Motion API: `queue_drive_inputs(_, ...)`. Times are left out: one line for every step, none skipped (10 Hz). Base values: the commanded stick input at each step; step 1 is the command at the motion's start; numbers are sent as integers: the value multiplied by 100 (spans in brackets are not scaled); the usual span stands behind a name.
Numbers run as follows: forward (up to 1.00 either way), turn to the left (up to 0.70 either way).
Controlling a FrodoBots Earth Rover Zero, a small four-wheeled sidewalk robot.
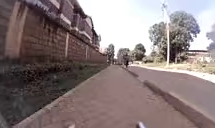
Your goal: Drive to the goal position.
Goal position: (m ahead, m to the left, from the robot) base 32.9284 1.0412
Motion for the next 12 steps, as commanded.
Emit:
queue_drive_inputs(100, -40)
queue_drive_inputs(100, 0)
queue_drive_inputs(100, 0)
queue_drive_inputs(100, 0)
queue_drive_inputs(100, 0)
queue_drive_inputs(100, 0)
queue_drive_inputs(100, 0)
queue_drive_inputs(100, 0)
queue_drive_inputs(100, 0)
queue_drive_inputs(100, 0)
queue_drive_inputs(100, 0)
queue_drive_inputs(100, 0)
